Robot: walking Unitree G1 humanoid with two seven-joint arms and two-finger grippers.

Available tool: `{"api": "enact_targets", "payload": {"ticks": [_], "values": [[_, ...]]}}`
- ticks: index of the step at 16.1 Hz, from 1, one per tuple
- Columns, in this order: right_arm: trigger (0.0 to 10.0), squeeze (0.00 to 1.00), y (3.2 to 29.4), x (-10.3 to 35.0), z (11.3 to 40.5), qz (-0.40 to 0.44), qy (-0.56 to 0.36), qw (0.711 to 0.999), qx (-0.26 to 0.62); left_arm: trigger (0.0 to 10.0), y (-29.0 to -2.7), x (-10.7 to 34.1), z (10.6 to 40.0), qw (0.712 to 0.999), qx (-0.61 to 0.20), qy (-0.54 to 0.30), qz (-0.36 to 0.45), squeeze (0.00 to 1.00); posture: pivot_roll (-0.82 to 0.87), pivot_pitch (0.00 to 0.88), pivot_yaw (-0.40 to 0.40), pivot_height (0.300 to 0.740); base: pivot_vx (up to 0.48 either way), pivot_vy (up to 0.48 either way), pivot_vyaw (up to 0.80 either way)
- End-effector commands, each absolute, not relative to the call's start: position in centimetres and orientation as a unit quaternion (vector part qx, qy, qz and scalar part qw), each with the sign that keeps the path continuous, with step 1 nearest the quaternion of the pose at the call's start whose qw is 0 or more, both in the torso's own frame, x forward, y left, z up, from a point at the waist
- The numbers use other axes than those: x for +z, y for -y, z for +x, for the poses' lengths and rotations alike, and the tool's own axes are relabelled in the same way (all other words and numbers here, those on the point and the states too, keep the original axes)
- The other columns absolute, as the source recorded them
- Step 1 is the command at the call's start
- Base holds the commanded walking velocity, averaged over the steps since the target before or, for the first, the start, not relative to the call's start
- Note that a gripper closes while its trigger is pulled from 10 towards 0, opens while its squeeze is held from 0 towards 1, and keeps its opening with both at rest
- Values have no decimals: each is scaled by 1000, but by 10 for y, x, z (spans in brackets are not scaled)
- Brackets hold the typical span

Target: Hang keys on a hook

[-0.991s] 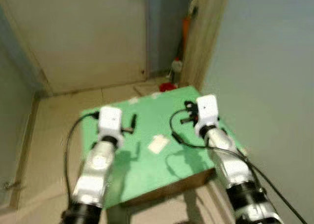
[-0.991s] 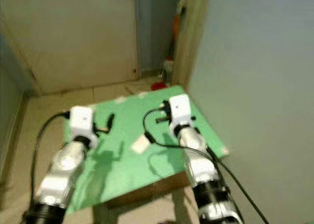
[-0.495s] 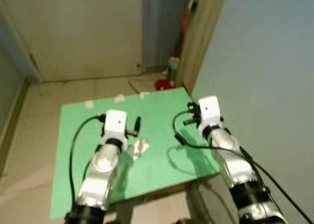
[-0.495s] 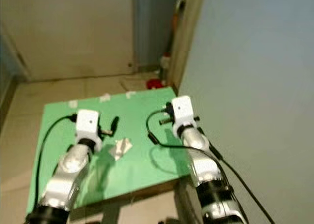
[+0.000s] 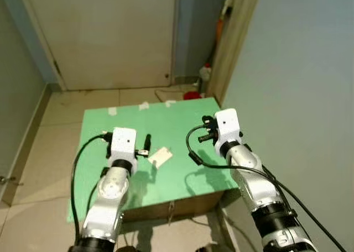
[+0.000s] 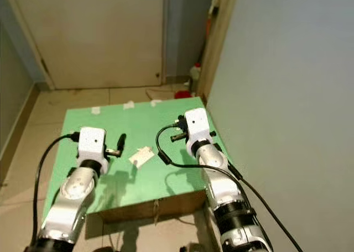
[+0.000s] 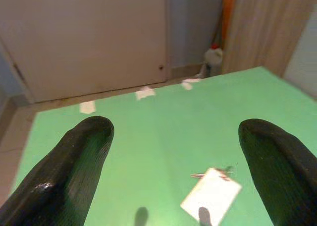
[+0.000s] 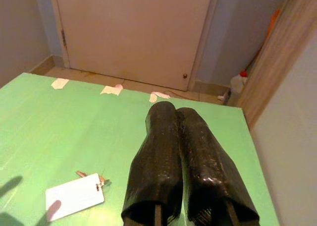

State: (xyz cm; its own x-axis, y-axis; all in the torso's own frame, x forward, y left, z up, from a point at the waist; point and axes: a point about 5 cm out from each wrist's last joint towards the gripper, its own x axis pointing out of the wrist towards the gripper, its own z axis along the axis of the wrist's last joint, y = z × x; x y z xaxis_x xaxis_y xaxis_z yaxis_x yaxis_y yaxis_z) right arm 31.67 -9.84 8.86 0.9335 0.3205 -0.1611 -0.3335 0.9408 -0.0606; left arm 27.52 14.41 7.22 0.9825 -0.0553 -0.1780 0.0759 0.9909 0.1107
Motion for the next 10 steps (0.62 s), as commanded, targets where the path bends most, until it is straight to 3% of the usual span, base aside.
{"api": "enact_targets", "payload": {"ticks": [1,5,8,10], "values": [[10000,0,101,88,318,-47,-79,982,165,10000,-142,77,275,995,-37,-78,54,0,2,74,-54,722,458,0,0],[10000,0,103,87,315,-50,-82,982,165,10000,-143,71,285,990,-45,-104,85,0,-13,93,-58,722,469,0,0],[10000,0,115,84,300,-55,-92,982,158,10000,-145,52,301,973,-62,-181,131,0,-73,182,-73,722,0,0,0],[10000,0,137,82,274,-71,-105,981,147,10000,-152,45,311,962,-71,-202,170,0,-169,253,-87,722,0,0,0]]}}
